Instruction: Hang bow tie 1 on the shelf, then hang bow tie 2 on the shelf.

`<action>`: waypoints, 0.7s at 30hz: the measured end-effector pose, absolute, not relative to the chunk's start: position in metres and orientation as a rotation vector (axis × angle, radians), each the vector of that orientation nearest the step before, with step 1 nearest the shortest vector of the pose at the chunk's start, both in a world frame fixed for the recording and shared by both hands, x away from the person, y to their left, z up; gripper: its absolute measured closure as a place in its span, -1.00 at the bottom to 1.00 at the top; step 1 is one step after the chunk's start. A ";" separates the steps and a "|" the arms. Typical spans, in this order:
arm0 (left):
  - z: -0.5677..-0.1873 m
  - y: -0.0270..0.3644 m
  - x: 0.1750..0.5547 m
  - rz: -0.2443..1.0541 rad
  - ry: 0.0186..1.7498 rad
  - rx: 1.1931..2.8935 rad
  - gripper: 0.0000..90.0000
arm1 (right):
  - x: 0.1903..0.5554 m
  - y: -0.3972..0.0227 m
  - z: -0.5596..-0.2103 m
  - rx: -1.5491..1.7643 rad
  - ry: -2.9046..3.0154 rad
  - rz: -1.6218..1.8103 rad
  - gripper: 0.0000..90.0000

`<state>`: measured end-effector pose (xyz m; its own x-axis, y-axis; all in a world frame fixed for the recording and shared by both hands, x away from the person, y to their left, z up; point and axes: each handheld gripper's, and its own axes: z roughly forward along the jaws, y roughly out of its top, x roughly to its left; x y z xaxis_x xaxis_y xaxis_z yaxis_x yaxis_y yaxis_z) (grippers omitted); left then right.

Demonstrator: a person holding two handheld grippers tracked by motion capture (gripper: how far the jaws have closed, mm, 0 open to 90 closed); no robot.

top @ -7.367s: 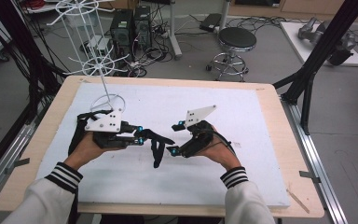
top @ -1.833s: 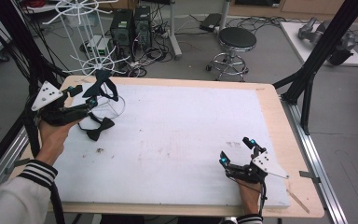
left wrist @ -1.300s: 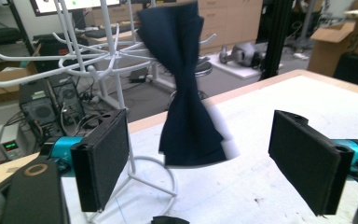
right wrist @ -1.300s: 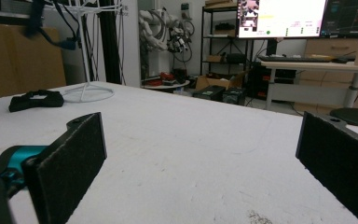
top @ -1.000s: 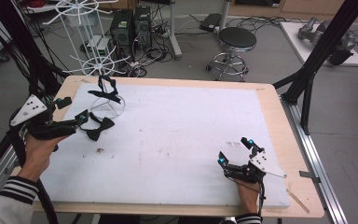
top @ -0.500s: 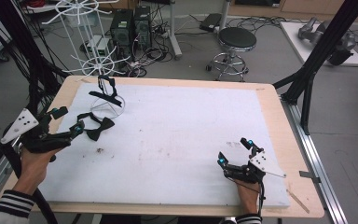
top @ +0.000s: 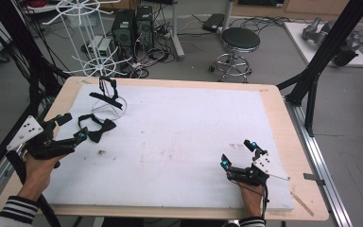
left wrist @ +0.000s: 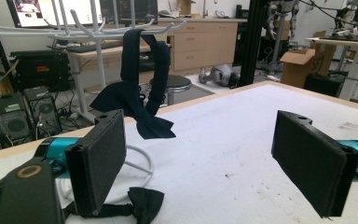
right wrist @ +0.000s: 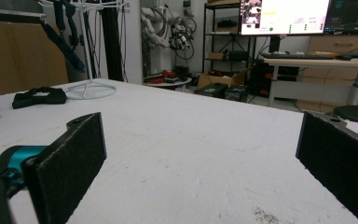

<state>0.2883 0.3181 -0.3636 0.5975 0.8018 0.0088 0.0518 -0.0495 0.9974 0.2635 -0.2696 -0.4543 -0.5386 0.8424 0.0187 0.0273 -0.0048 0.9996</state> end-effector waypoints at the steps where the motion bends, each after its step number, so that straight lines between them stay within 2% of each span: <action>1: -0.363 0.318 0.288 0.714 0.750 1.513 -0.59 | 0.263 -0.270 -0.454 0.916 1.630 1.614 -0.98; 21: -0.356 0.319 0.291 0.735 0.754 1.567 -0.59 | 0.264 -0.270 -0.455 0.909 1.624 1.614 -0.98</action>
